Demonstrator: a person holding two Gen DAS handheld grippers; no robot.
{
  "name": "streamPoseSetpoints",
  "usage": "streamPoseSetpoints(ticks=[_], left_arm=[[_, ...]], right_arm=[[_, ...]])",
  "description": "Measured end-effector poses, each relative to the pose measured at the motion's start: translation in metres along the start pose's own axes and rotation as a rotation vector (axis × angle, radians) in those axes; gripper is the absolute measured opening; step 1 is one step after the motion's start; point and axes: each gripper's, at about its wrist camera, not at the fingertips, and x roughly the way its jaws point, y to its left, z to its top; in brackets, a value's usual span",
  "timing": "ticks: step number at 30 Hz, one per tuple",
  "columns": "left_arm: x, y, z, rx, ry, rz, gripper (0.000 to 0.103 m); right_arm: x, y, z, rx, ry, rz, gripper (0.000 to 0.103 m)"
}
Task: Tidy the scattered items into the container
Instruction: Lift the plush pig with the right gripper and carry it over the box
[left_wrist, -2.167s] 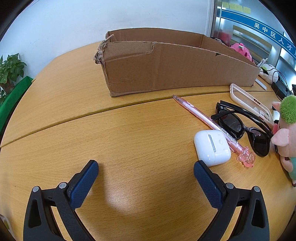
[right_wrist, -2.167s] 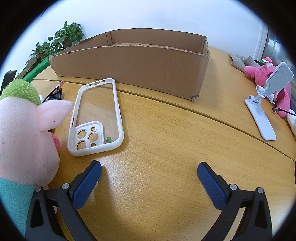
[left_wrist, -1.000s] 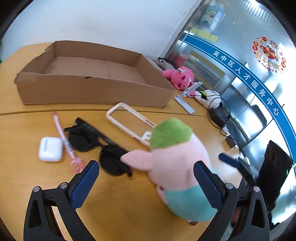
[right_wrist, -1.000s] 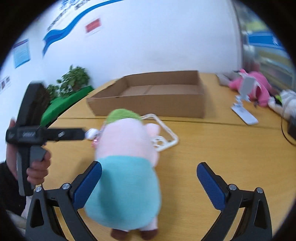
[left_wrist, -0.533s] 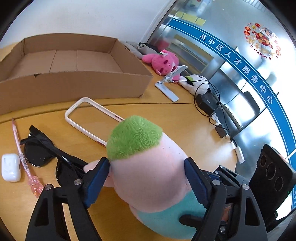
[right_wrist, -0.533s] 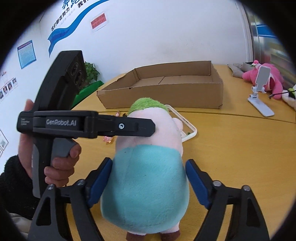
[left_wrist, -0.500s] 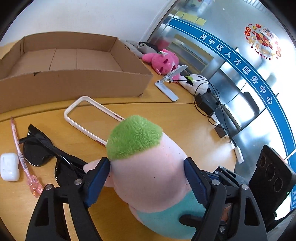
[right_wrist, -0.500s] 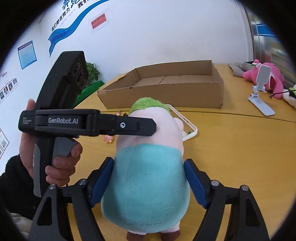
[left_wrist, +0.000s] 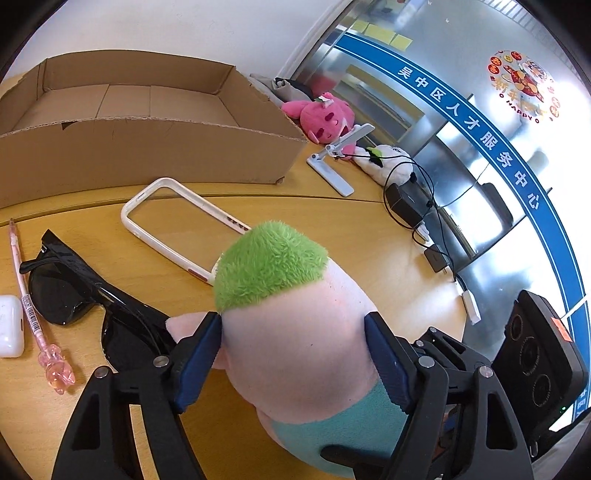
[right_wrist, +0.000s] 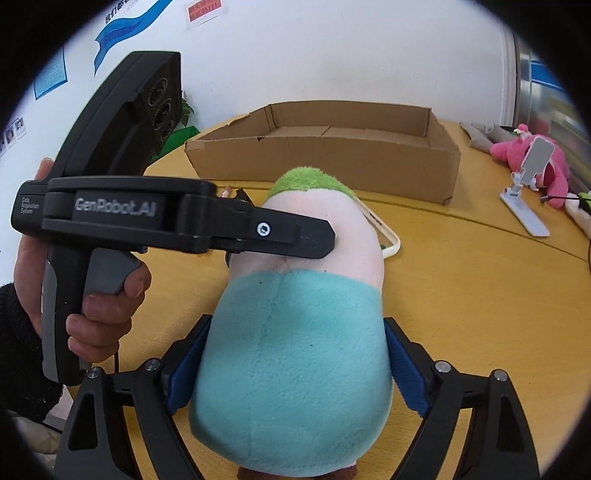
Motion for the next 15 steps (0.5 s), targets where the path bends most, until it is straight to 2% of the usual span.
streamPoseSetpoints(ticks=[4, 9, 11, 15], left_arm=[[0.001, 0.008, -0.004, -0.034, 0.007, -0.051, 0.083], [0.001, 0.019, -0.021, -0.104, 0.026, -0.160, 0.095], [0.001, 0.022, -0.028, -0.137, 0.025, -0.211, 0.097], [0.002, 0.020, -0.034, -0.146, 0.024, -0.261, 0.096]], right_arm=[[-0.002, 0.005, -0.004, -0.011, 0.002, -0.016, 0.087], [-0.010, 0.014, -0.016, -0.047, 0.005, -0.045, 0.092], [-0.008, 0.013, -0.022, -0.032, 0.033, -0.041, 0.096], [0.004, 0.006, -0.034, 0.025, 0.111, -0.010, 0.095]])
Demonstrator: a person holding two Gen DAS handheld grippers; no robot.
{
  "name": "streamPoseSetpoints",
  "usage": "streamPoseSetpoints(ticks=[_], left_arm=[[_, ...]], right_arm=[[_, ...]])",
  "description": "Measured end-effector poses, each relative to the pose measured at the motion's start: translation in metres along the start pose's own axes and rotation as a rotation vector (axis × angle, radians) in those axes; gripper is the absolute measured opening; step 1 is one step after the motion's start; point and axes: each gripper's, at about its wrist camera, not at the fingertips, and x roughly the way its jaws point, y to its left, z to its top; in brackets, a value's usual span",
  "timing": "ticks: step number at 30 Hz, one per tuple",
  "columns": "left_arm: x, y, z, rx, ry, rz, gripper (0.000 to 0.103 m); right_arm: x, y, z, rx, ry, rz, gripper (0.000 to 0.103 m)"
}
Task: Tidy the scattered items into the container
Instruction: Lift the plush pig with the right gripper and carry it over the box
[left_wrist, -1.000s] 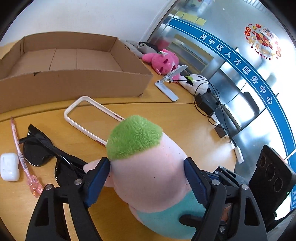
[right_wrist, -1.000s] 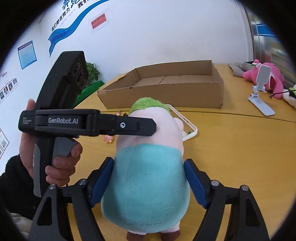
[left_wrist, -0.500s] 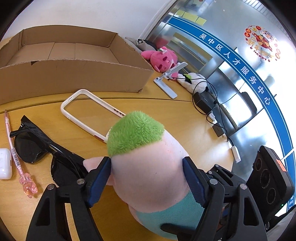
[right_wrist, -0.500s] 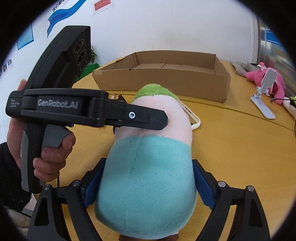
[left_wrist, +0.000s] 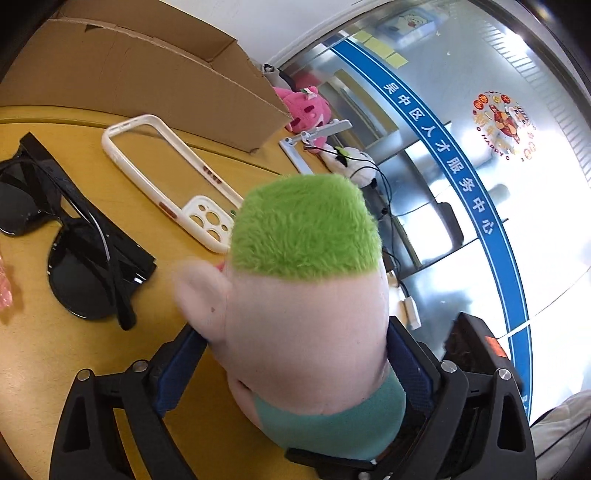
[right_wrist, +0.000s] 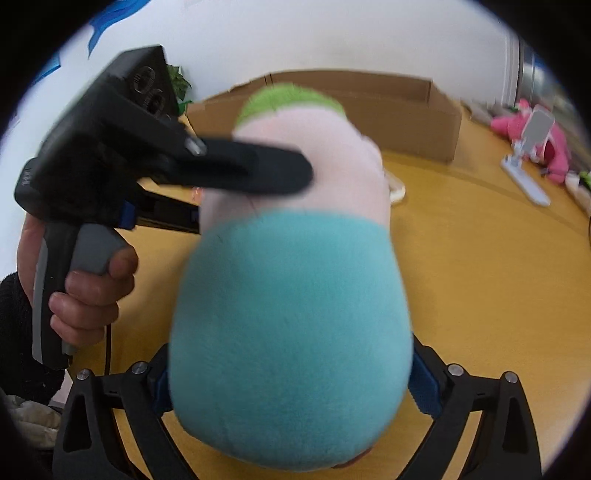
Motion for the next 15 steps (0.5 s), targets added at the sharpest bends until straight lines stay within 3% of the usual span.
streamPoseSetpoints(ticks=[7, 11, 15], left_arm=[[-0.004, -0.011, 0.001, 0.050, -0.004, -0.041, 0.088], [-0.022, -0.034, -0.001, 0.151, -0.079, -0.059, 0.087], [-0.025, -0.036, -0.001, 0.160, -0.074, -0.004, 0.085]], right_arm=[[-0.014, 0.005, -0.005, -0.035, -0.063, -0.031, 0.082], [-0.030, 0.012, -0.007, -0.070, -0.173, -0.026, 0.082], [-0.020, 0.012, -0.001, -0.080, -0.127, -0.004, 0.088]])
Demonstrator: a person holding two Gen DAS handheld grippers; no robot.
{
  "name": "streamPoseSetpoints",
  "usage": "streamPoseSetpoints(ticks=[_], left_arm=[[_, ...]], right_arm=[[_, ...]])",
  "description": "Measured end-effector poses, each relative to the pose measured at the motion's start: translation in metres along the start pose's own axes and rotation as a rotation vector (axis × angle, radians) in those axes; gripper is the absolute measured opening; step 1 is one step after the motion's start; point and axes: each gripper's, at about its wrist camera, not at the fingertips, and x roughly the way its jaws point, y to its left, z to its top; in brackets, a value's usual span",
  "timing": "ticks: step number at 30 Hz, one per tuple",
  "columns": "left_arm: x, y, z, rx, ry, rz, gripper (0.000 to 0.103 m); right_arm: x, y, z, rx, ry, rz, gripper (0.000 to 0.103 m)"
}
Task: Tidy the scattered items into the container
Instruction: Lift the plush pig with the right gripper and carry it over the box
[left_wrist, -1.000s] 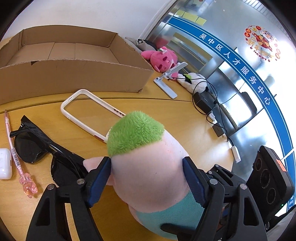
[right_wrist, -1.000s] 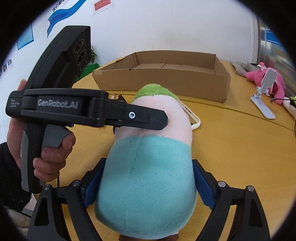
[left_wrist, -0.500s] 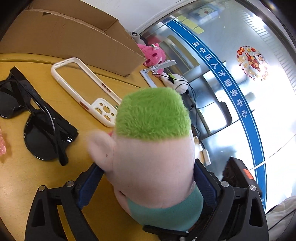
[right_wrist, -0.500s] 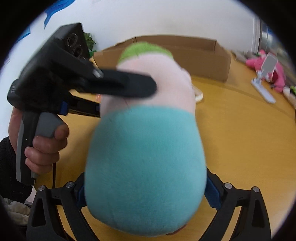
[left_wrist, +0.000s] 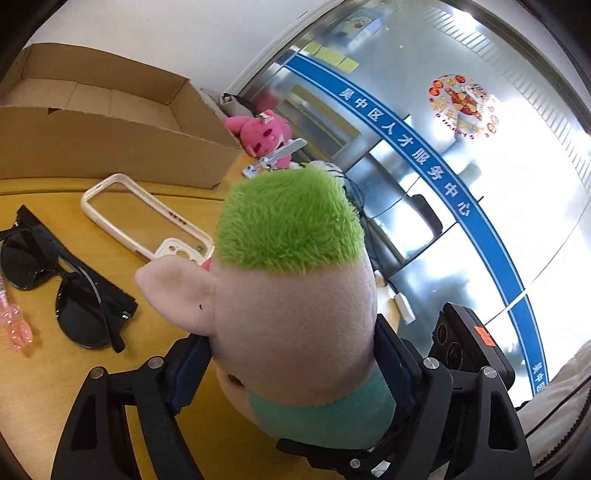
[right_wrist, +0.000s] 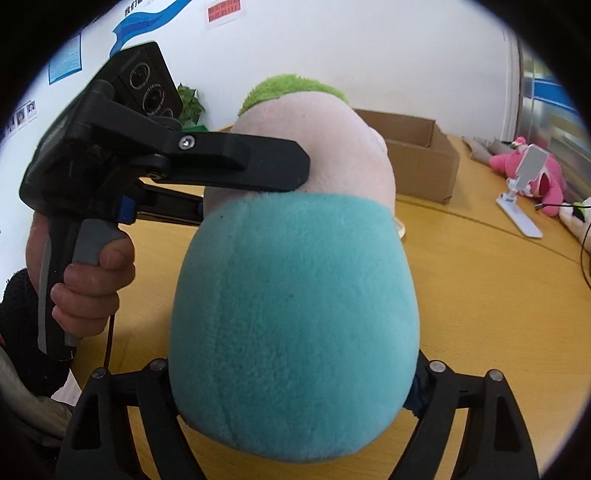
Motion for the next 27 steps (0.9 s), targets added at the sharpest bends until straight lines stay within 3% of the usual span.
streamPoseSetpoints(ticks=[4, 8, 12, 20, 27], left_arm=[[-0.004, 0.002, -0.003, 0.007, 0.000, 0.014, 0.086], [-0.005, 0.007, -0.003, -0.034, 0.001, -0.024, 0.086], [-0.013, -0.003, -0.001, -0.013, -0.020, -0.045, 0.086], [-0.025, -0.036, 0.007, 0.078, -0.067, 0.053, 0.082], [-0.041, -0.056, 0.021, 0.139, -0.116, 0.093, 0.080]], right_arm=[[0.003, 0.005, -0.001, -0.009, 0.017, -0.012, 0.090], [-0.007, 0.008, -0.003, -0.017, -0.021, -0.044, 0.090], [-0.022, 0.012, -0.004, -0.041, -0.089, -0.067, 0.090], [-0.029, 0.000, 0.002, 0.058, -0.128, 0.083, 0.086], [-0.041, 0.000, 0.020, 0.025, -0.194, 0.109, 0.084]])
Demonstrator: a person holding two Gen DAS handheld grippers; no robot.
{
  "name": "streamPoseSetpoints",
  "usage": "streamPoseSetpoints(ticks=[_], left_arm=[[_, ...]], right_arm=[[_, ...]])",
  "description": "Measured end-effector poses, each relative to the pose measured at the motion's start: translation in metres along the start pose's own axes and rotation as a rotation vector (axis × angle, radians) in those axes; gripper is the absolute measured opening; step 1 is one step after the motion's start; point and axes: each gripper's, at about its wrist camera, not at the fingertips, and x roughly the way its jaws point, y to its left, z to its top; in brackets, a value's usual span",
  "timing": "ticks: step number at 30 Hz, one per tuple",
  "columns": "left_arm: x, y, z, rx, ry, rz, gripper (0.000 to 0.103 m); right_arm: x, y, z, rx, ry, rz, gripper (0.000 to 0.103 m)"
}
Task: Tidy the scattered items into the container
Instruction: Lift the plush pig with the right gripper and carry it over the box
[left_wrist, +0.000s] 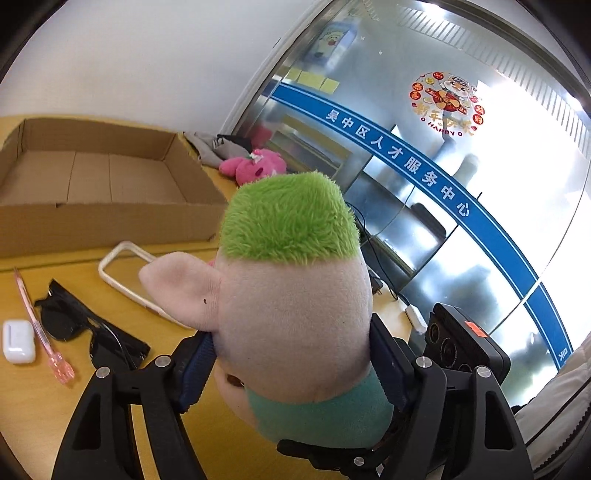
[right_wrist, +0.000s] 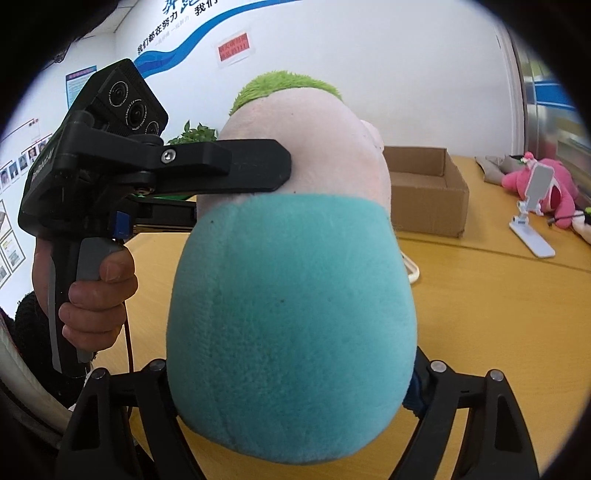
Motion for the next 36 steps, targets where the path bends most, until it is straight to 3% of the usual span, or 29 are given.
streamPoseSetpoints(ticks=[5, 14, 18, 28, 31, 36], left_arm=[[-0.021, -0.006, 0.046, 0.061, -0.061, 0.031, 0.080], [-0.082, -0.006, 0.170, 0.209, -0.182, 0.109, 0.080], [-0.105, -0.002, 0.221, 0.256, -0.200, 0.163, 0.080], [-0.120, 0.050, 0.343, 0.247, -0.203, 0.298, 0.080], [-0.111, 0.081, 0.369, 0.213, -0.168, 0.316, 0.080], [-0.091, 0.132, 0.385, 0.161, -0.118, 0.340, 0.080]], right_arm=[[0.002, 0.002, 0.046, -0.055, -0.074, 0.012, 0.084], [0.021, 0.021, 0.176, -0.204, -0.220, 0.041, 0.084], [0.036, 0.026, 0.235, -0.253, -0.254, 0.063, 0.084], [0.111, 0.014, 0.362, -0.232, -0.204, 0.147, 0.083], [0.144, 0.009, 0.383, -0.204, -0.163, 0.145, 0.083], [0.200, -0.001, 0.394, -0.140, -0.090, 0.134, 0.082]])
